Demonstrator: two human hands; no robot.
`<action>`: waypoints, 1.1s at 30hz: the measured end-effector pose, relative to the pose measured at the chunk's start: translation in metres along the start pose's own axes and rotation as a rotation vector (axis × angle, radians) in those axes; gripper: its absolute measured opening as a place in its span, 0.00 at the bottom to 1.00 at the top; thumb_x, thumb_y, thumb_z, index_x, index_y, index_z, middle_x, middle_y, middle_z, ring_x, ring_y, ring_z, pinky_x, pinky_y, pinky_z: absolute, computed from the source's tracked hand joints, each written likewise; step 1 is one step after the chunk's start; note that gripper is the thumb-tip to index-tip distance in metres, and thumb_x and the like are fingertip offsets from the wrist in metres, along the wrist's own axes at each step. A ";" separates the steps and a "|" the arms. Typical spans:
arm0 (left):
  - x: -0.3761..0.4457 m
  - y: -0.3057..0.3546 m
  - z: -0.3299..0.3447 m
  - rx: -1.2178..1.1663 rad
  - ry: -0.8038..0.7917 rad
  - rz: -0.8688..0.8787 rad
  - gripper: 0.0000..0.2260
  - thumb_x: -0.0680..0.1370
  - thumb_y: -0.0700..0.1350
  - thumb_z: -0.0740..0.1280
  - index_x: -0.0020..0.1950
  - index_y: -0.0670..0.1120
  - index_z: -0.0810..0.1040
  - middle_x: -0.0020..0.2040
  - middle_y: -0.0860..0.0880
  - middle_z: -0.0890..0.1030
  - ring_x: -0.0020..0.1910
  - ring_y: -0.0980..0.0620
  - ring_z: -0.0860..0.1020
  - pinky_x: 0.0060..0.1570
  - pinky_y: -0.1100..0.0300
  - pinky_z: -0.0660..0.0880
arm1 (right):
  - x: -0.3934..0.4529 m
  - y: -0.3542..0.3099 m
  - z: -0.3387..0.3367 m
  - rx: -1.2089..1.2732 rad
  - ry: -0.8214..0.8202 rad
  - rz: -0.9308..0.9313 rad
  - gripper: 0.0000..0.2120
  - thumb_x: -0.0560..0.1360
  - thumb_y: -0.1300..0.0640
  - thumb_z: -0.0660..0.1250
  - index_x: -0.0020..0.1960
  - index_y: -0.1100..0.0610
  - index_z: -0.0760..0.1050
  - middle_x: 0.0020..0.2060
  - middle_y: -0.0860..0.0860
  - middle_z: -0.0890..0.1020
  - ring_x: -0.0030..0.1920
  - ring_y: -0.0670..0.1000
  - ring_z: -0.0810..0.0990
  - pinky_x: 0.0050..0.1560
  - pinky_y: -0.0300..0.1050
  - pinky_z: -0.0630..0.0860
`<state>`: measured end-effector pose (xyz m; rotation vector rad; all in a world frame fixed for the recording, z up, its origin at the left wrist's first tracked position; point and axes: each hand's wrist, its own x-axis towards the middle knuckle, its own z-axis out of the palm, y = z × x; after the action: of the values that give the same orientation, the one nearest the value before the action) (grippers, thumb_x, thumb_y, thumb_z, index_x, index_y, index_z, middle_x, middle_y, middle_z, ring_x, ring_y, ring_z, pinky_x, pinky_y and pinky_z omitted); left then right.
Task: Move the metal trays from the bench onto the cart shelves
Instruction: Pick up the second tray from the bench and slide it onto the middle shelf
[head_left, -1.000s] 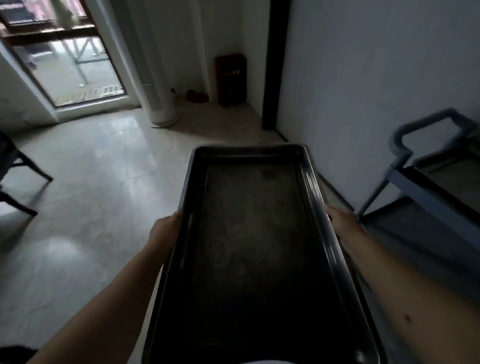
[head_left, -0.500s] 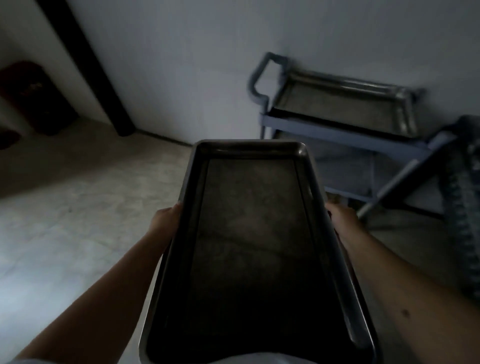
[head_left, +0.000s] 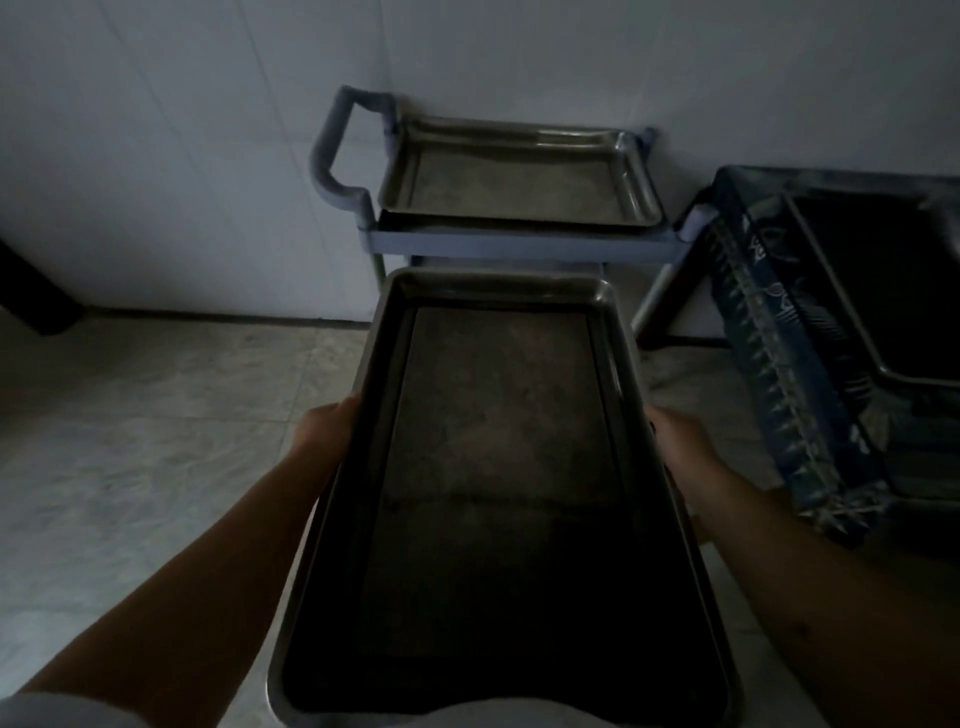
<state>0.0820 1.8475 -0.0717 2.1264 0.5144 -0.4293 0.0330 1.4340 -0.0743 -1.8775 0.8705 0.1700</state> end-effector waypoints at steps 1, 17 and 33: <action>0.006 0.002 0.004 0.014 -0.005 -0.006 0.20 0.83 0.53 0.60 0.65 0.40 0.79 0.62 0.39 0.81 0.61 0.38 0.78 0.51 0.57 0.72 | 0.009 0.000 0.002 -0.033 0.001 0.008 0.22 0.79 0.47 0.60 0.53 0.65 0.80 0.52 0.62 0.82 0.53 0.62 0.80 0.58 0.52 0.75; 0.251 0.084 0.160 -0.068 0.121 -0.233 0.25 0.79 0.61 0.62 0.39 0.39 0.80 0.34 0.42 0.79 0.32 0.47 0.77 0.32 0.58 0.71 | 0.342 -0.019 0.060 -0.218 -0.020 0.078 0.24 0.80 0.44 0.60 0.46 0.65 0.79 0.45 0.64 0.81 0.44 0.61 0.79 0.41 0.46 0.68; 0.501 0.003 0.239 -0.197 0.159 -0.120 0.15 0.80 0.59 0.64 0.40 0.50 0.79 0.37 0.50 0.79 0.37 0.52 0.78 0.40 0.59 0.76 | 0.563 0.028 0.229 -0.076 0.087 -0.115 0.16 0.80 0.50 0.63 0.58 0.61 0.79 0.53 0.60 0.80 0.57 0.58 0.77 0.60 0.45 0.72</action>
<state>0.4846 1.7496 -0.4411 1.9547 0.7476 -0.2655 0.4847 1.3445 -0.4723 -2.0123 0.8213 0.0515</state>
